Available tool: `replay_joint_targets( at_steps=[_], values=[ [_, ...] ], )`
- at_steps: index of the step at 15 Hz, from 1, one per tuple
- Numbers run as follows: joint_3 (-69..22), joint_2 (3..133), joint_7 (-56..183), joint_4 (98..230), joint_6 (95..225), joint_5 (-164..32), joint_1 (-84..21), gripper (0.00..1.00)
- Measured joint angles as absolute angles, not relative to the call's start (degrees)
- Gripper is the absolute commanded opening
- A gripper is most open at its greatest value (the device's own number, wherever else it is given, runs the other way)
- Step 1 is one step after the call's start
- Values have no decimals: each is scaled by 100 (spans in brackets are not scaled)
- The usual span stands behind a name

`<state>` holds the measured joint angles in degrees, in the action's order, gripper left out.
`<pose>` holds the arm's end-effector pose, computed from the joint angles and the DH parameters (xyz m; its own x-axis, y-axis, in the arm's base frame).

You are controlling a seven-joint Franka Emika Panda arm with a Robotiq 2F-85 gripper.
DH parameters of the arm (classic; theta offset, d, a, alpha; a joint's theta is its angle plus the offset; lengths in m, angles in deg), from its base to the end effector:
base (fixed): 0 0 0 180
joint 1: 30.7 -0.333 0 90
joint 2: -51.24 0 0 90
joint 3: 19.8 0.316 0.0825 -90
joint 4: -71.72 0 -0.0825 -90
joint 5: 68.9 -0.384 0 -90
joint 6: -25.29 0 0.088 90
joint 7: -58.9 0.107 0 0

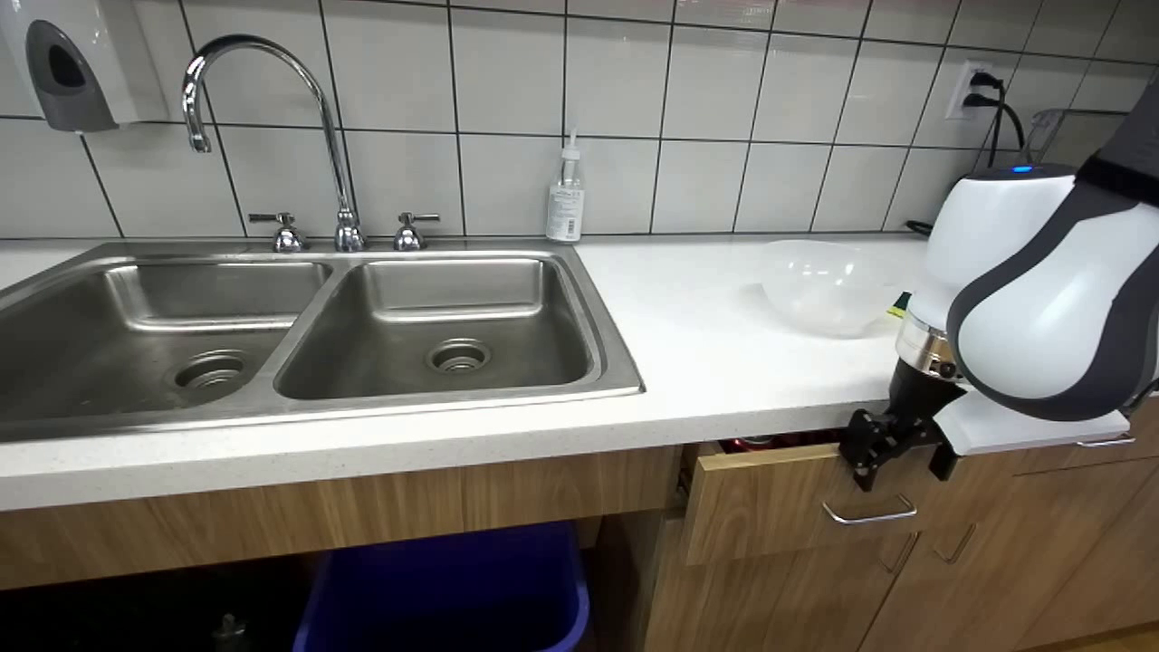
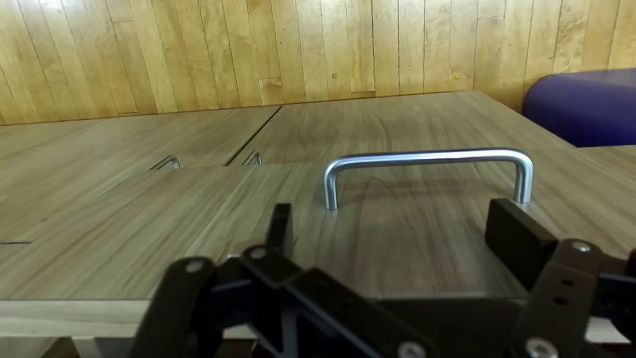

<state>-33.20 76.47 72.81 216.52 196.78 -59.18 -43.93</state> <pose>0.4491 -0.0007 0.1195 0.9975 -0.0520 0.0471 -0.0573 -0.9911 0.1204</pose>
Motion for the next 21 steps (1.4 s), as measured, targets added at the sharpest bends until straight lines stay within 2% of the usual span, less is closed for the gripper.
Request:
replay_joint_targets(
  at_steps=[13,21],
  values=[
    [-3290,7644,7201,21631,19616,-6060,-4378,100],
    [-2983,7642,6841,21243,18725,-6107,-4064,100]
  ],
)
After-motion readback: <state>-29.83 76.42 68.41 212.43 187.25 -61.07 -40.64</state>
